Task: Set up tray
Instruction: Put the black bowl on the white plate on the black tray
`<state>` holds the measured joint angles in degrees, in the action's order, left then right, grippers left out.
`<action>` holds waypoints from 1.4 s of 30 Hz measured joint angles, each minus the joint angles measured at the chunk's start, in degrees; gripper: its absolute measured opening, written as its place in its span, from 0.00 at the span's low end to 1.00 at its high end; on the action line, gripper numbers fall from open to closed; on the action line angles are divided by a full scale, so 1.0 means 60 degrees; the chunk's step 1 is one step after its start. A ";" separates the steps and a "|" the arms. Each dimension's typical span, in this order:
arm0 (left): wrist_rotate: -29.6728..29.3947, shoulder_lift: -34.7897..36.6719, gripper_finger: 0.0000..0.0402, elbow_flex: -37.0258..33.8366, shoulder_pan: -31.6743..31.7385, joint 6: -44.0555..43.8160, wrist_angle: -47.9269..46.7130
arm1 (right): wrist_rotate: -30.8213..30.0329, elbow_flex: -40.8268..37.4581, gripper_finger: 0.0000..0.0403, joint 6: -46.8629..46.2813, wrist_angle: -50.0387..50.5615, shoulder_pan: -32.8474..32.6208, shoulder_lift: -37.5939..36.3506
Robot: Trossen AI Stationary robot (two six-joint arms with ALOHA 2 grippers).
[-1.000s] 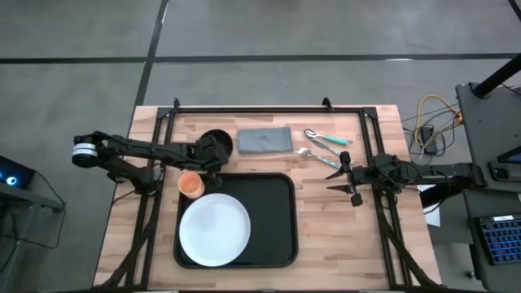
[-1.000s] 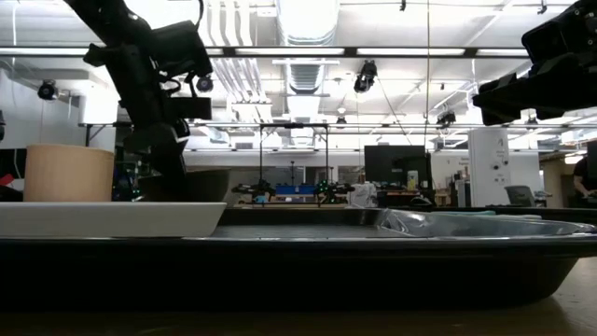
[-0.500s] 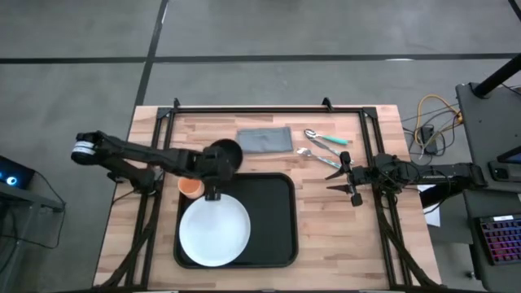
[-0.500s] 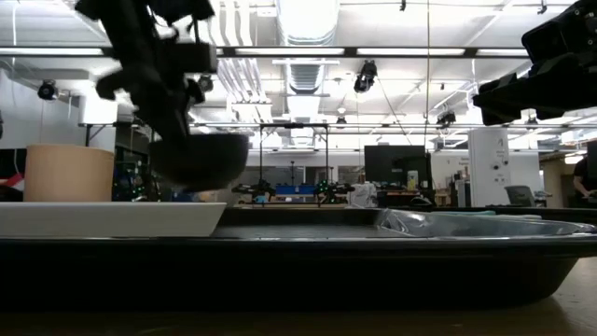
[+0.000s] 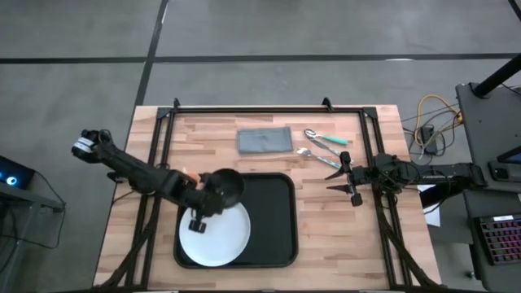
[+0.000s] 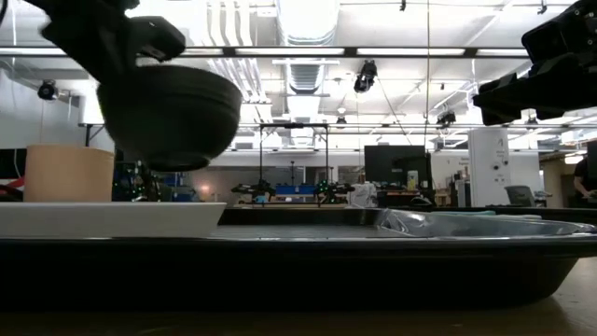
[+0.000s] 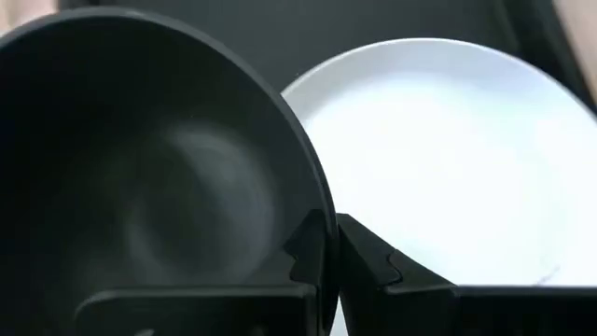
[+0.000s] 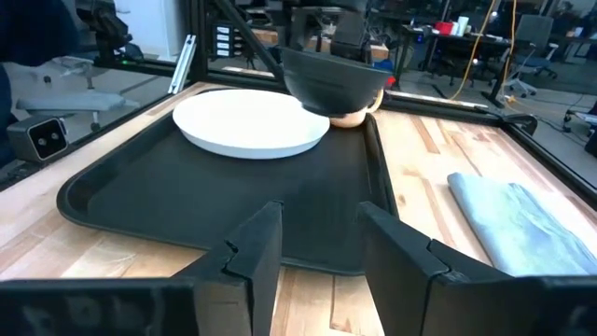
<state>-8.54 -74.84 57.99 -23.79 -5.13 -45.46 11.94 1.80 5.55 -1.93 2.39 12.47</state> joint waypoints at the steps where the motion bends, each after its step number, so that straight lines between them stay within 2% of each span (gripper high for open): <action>1: -0.0007 -0.0001 0.00 0.0008 -0.0173 -0.0127 -0.0007 | 0.0000 0.0000 0.33 -0.0002 0.0000 0.0002 0.0000; 9: -0.0007 -0.0376 0.00 -0.0027 -0.1633 -0.1021 -0.0092 | 0.0001 0.0000 0.34 -0.0002 0.0000 0.0002 0.0004; 15: -0.0012 -0.1451 0.00 0.0119 -0.2700 -0.1095 -0.0106 | 0.0001 0.0000 0.32 -0.0053 0.0000 0.0000 0.0007; 19: -0.0240 -0.2260 0.00 0.0634 -0.3232 -0.1160 -0.0384 | 0.0000 0.0000 0.32 -0.0111 0.0000 0.0003 0.0007; 24: -0.0566 -0.2715 0.00 0.1142 -0.3447 -0.1277 -0.0822 | 0.0004 0.0000 0.33 -0.0111 0.0000 0.0003 0.0007; 32: -0.0581 -0.2689 0.00 0.0907 -0.3487 -0.1285 -0.0404 | 0.0001 0.0000 0.33 -0.0107 0.0000 0.0000 0.0011; 42: 0.0086 -0.2627 0.00 0.0758 -0.3549 -0.1001 -0.0348 | 0.0000 0.0000 0.32 -0.0018 -0.0042 0.0000 0.0011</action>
<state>-8.02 -90.61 62.54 -45.08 -11.14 -47.55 11.94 1.80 5.44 -2.19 2.39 12.53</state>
